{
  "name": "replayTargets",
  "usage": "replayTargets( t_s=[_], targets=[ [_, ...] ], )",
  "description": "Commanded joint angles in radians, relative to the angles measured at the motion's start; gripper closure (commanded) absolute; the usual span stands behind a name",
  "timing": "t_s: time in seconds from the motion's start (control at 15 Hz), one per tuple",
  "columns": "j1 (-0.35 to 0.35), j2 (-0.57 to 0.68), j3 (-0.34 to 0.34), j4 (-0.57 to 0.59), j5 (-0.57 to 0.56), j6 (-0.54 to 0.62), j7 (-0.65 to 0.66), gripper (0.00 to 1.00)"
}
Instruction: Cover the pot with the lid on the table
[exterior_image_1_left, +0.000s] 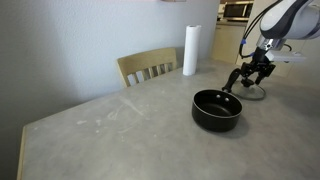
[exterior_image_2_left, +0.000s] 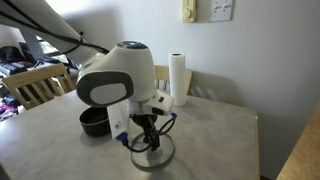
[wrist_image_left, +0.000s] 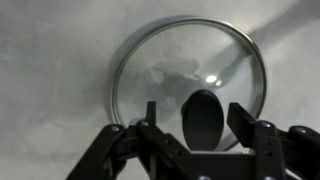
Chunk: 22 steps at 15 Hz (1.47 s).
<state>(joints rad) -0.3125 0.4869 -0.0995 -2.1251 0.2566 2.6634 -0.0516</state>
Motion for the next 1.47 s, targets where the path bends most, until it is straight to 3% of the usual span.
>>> replayTargets(
  t_s=[0.0,0.27,0.33,0.73,1.13,1.4],
  targets=[
    [-0.009,-0.008,0.006,-0.001,0.005,-0.034,-0.015,0.56],
    [-0.008,-0.031,0.008,-0.022,0.007,-0.024,-0.022,0.84],
    [-0.009,-0.031,0.008,-0.023,0.008,-0.024,-0.022,0.86],
    [0.017,-0.106,-0.028,-0.073,-0.031,-0.004,0.008,0.86],
    [0.112,-0.264,-0.17,-0.146,-0.255,0.08,0.154,0.86],
    [0.128,-0.356,-0.193,-0.162,-0.35,0.054,0.221,0.86]
  ],
)
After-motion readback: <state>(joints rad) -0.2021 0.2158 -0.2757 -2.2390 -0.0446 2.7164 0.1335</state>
